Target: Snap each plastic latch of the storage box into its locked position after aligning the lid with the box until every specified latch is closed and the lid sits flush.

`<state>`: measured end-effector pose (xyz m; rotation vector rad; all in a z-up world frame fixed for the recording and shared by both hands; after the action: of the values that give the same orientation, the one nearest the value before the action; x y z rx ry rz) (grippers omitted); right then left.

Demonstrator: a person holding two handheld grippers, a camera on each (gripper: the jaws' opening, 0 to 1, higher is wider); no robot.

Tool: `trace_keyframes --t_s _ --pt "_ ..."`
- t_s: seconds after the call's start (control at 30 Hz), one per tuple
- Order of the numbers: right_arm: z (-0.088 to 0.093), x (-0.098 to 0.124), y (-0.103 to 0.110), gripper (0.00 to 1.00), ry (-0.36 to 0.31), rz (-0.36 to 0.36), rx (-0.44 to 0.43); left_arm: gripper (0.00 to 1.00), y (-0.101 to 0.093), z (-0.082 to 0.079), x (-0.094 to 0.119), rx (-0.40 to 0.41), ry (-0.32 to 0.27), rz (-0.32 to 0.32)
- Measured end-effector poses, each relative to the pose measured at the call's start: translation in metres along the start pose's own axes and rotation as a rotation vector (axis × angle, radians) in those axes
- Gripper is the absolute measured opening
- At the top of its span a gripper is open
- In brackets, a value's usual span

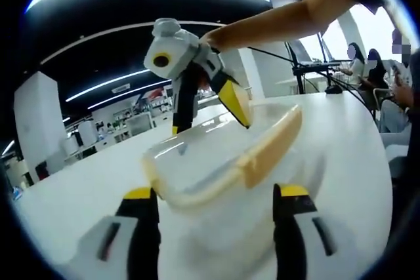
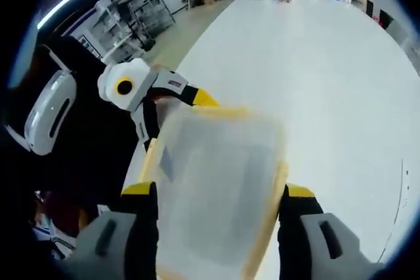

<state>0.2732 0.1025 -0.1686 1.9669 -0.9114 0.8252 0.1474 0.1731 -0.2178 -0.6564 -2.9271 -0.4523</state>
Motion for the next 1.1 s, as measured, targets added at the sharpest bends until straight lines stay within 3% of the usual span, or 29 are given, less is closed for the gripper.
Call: trace_keyframes --t_s 0.6,0.73,1.1 --pt "-0.006 0.003 -0.016 0.60 0.083 -0.073 -0.052 0.68 0.001 0.003 0.000 0.020 0.015 0.014" --pt "0.002 0.001 -0.015 0.58 0.072 -0.089 -0.073 0.69 0.003 0.005 -0.002 0.020 0.019 0.019" --pt "0.002 -0.001 -0.009 0.60 0.028 -0.131 -0.063 0.70 -0.001 0.007 0.000 0.020 -0.002 0.024"
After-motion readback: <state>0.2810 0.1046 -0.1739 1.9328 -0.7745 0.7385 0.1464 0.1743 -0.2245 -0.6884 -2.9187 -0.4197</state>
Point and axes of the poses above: the point that each gripper's makers call its tool centre point, and the gripper's own axes: x roughly backward along the fingers, y roughly to its left, z roughly out of its underside, the point moved 7 cm from there along x, roughly backward along the fingers, and after that the axes turned 4 degrees about -z, right-handed, at the moved point
